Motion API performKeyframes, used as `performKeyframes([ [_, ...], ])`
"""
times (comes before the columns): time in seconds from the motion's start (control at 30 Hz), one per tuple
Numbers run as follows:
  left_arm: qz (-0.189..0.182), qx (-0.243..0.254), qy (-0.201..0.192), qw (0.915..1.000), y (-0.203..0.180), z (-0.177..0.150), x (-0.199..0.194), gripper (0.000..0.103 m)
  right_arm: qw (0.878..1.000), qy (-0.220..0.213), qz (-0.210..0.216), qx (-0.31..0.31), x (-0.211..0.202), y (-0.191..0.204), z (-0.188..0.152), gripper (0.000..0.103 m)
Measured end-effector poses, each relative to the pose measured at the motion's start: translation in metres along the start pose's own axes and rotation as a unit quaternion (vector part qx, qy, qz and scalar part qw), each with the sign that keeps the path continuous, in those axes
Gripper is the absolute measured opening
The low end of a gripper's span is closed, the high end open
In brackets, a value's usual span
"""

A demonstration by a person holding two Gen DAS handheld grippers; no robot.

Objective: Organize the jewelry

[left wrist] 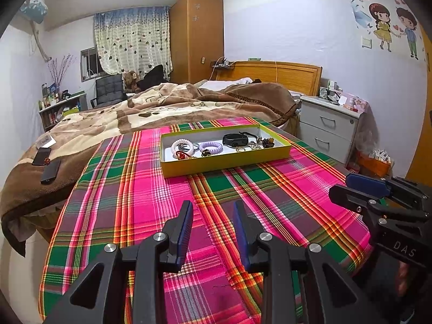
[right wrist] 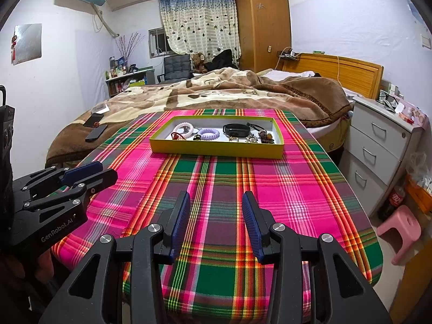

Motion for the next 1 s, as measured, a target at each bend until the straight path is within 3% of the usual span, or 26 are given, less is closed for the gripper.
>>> performKeyframes([
  [1.0,0.008,-0.002,-0.007,0.9999,-0.0037,0.0005,-0.0023,0.030,1.000,0.003,0.000,0.000,0.0016,0.0010,-0.0007,0.041],
])
Point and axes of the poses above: each gripper's, at about its wrist camera, not at the fingertips, and x roughly the way its jaws point, y to its left, z to its top, the point moved 1 cm from there along x, roughly the way its jaws point, and after that the axes turned 4 degrees about z, right-handed, at the moved point
